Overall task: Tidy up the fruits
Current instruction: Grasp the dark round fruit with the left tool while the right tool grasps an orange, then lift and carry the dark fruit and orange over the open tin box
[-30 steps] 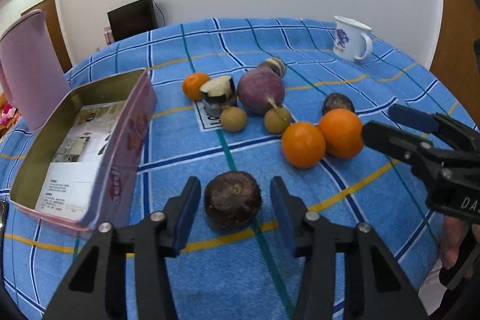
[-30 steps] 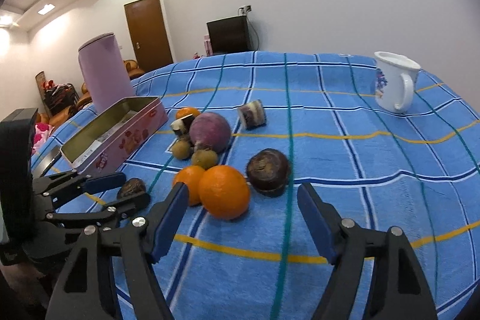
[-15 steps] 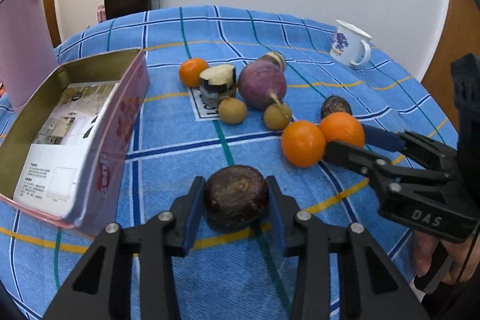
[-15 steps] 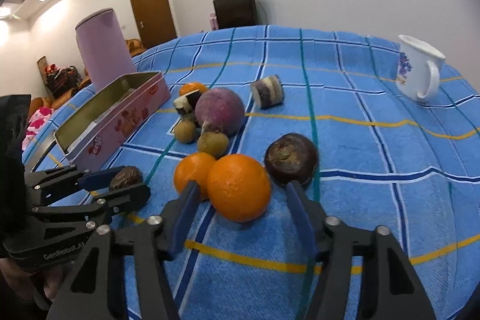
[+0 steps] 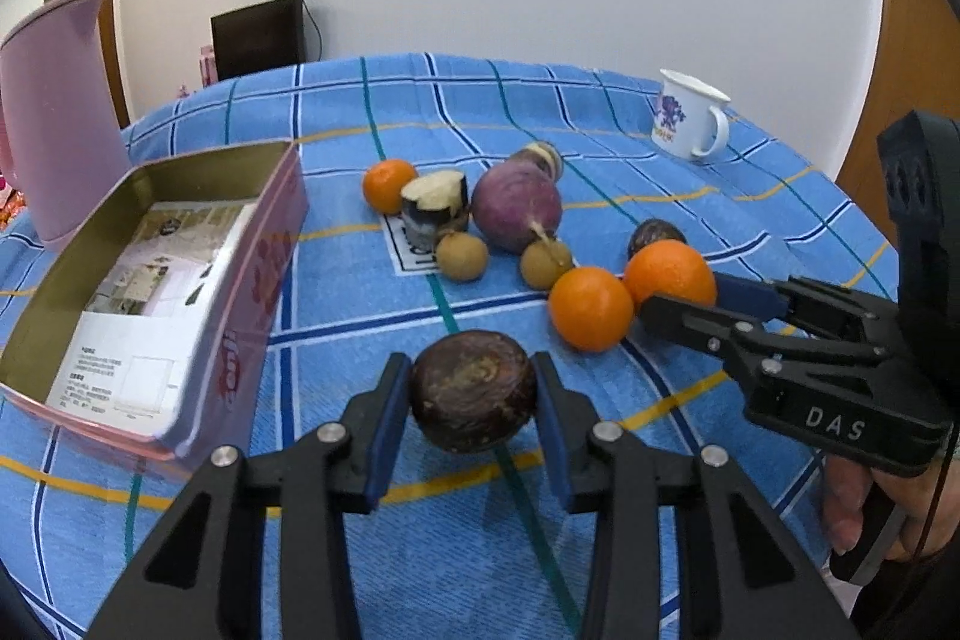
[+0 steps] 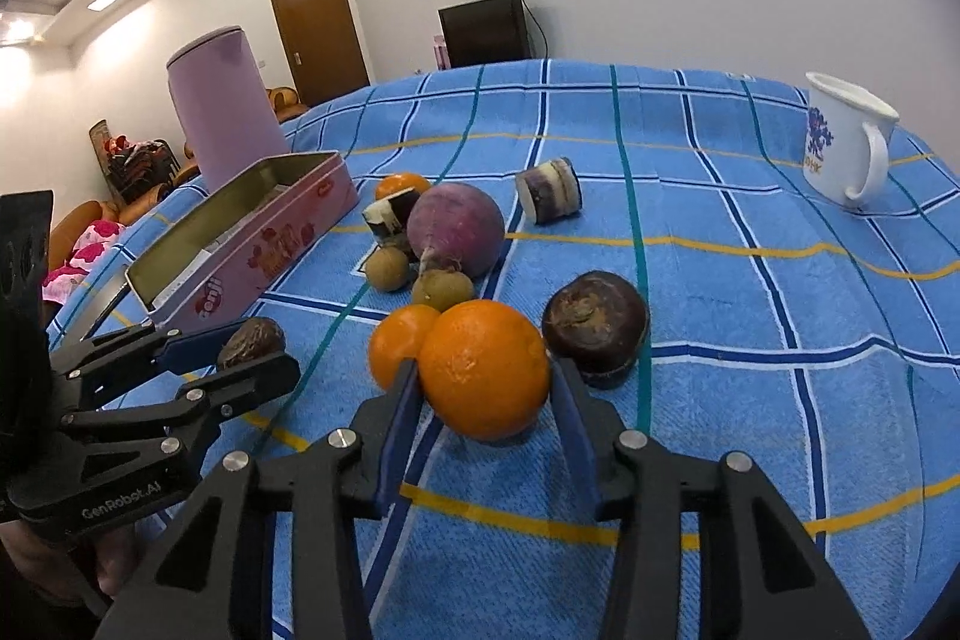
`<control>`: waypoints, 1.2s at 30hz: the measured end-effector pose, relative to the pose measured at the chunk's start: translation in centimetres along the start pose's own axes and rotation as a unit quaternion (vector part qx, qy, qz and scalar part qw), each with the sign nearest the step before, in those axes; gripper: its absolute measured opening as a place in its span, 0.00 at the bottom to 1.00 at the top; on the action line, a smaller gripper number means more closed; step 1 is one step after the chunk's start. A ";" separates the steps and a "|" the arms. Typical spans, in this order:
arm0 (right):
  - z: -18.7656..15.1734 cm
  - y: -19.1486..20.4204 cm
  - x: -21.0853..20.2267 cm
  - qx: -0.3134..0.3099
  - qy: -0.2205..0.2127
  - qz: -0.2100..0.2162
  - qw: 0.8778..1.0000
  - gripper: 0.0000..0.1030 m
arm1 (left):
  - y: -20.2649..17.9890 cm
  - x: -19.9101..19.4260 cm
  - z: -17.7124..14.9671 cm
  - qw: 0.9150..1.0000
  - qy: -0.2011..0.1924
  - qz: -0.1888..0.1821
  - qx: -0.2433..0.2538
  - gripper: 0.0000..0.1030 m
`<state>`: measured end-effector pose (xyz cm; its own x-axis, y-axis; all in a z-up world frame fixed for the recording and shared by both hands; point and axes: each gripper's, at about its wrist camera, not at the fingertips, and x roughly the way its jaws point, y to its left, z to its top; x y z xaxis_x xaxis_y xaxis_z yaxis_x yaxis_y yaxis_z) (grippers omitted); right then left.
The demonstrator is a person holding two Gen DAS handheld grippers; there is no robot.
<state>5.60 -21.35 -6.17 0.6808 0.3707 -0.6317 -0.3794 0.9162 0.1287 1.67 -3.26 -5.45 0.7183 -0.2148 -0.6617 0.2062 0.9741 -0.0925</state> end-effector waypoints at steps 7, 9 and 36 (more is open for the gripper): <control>-0.1 0.4 -0.7 -0.013 -0.022 0.006 1.000 0.44 | 0.1 -1.0 -0.1 0.999 -0.030 0.011 -0.001 0.40; -0.2 0.6 -1.0 -0.019 -0.029 0.009 0.999 0.44 | 0.1 -1.2 -0.1 0.999 -0.039 0.016 -0.001 0.40; -0.7 1.2 -3.2 -0.040 -0.094 0.028 0.994 0.44 | 0.3 -3.3 -0.4 0.994 -0.108 0.026 -0.007 0.40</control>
<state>2.54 -21.50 -4.54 0.7591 0.4494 -0.4709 -0.4635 0.8811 0.0937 -0.91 -2.28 -3.60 0.8535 -0.1734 -0.4914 0.1570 0.9848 -0.0747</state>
